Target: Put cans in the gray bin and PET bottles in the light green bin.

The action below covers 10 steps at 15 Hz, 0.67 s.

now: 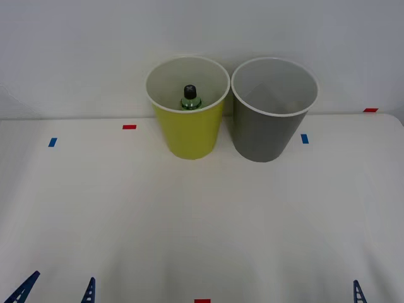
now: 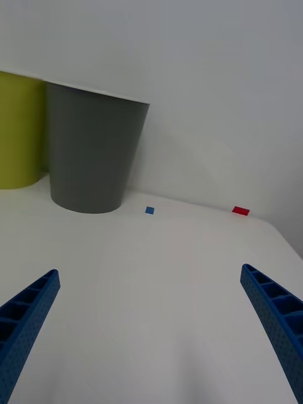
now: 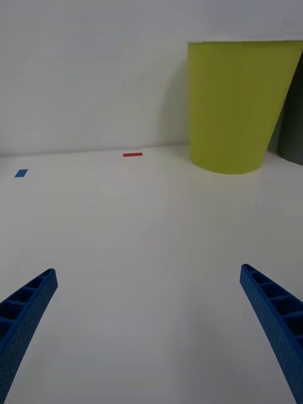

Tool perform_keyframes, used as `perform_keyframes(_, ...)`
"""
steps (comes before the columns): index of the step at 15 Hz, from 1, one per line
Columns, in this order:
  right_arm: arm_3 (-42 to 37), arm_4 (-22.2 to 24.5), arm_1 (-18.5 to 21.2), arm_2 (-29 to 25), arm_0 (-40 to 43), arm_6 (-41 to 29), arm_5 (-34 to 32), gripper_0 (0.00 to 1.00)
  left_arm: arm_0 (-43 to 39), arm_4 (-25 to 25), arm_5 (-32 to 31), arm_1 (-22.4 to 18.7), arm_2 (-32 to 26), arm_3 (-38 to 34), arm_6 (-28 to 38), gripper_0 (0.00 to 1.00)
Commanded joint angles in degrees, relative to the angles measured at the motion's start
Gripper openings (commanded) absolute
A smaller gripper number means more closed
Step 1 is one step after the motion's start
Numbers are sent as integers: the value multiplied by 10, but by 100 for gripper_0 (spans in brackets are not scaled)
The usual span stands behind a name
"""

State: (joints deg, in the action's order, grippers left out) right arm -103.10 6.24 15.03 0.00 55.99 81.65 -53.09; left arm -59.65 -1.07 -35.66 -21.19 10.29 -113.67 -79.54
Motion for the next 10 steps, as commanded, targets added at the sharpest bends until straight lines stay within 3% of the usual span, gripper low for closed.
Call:
perform_keyframes(1, 0, 0, 0, 0, 0, 0, 0, 100, 0, 0, 1, 0, 0, 0, -1, 100)
perform_keyframes(10, 0, 0, 0, 0, 0, 0, 0, 100, 0, 0, 1, 0, 0, 0, -1, 100)
